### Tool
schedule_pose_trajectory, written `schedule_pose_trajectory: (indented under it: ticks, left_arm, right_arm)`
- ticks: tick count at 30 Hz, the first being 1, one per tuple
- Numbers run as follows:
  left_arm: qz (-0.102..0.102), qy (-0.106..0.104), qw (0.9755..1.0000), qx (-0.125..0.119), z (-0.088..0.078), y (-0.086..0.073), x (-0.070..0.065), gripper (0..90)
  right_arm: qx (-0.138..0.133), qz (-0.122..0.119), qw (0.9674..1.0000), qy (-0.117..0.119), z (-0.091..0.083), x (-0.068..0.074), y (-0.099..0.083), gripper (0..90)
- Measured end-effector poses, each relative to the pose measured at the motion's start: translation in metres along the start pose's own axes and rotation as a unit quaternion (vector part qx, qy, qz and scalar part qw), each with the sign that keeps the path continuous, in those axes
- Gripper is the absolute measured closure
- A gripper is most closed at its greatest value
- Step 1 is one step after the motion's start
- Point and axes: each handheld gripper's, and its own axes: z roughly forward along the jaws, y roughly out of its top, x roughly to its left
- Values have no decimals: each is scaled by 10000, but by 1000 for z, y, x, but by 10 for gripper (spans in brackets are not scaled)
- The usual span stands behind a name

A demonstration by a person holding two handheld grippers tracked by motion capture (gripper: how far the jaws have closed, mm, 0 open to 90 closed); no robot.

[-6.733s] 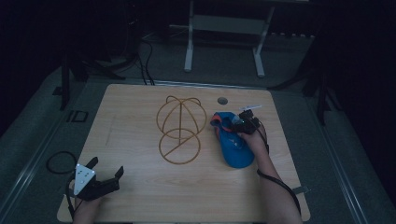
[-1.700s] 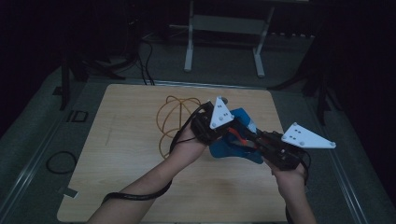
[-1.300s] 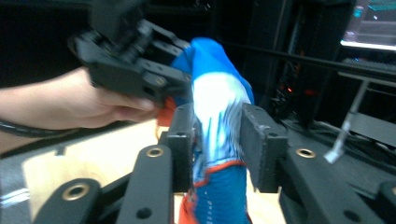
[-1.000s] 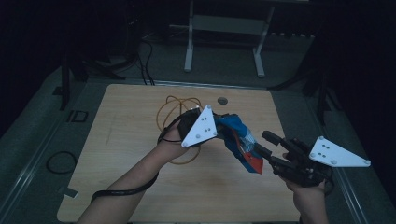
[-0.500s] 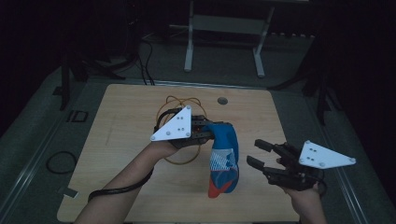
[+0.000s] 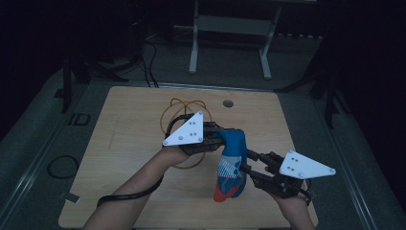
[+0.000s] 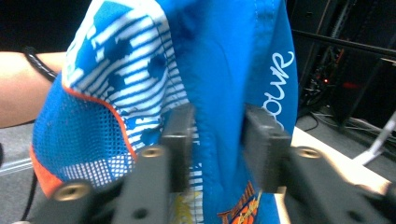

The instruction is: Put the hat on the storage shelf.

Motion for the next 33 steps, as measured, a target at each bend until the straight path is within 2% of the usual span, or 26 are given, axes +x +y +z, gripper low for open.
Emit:
schedule_pose_trajectory:
  ticks: [2, 3, 7, 12, 16, 18, 21, 22, 23, 24, 27, 30, 33]
  left_arm:
    - [100, -26, 9999, 74, 1, -2, -2, 885]
    - [86, -50, 9999, 96, 1, -2, -2, 884]
    - [41, -78, 9998, 158, -4, -5, 0, 884]
    - [-36, -229, 9997, 116, -12, -4, 2, 869]
    - [28, -192, 9996, 190, -18, -1, 1, 812]
    - [198, 58, 9989, 419, -28, 6, 2, 793]
    - [143, 317, 9977, 576, -38, 11, 5, 743]
    - [143, 317, 9977, 576, -38, 11, 5, 680]
    - [-15, 451, 9962, 741, -45, 13, 7, 680]
    - [-78, 514, 9952, 834, -47, 14, 8, 578]
    - [-316, 783, 9901, 1118, -59, 16, 10, 466]
    - [-423, 1026, 9866, 1196, -73, 15, 11, 383]
    - [-484, 1255, 9835, 1212, -88, 13, 10, 348]
  right_arm:
    - [44, -69, 9999, -105, 0, 0, 0, 895]
    - [44, -101, 9998, -177, -1, -1, 0, 900]
    - [-9, -63, 9998, -179, -6, -3, 1, 900]
    - [-338, 81, 9994, -60, -19, -10, 8, 900]
    - [-490, 183, 9986, -38, -26, -16, 12, 900]
    - [-567, 288, 9980, -62, -30, -22, 16, 900]
    - [-645, 325, 9974, -37, -32, -24, 19, 900]
    - [-645, 325, 9974, -37, -32, -24, 19, 900]
    - [-659, 308, 9973, -46, -33, -25, 20, 900]
    - [-673, 297, 9972, -100, -33, -25, 23, 900]
    - [-670, 329, 9971, -119, -32, -28, 25, 900]
    - [-696, 370, 9968, -152, -29, -31, 29, 900]
    - [-739, 425, 9962, -181, -27, -36, 32, 900]
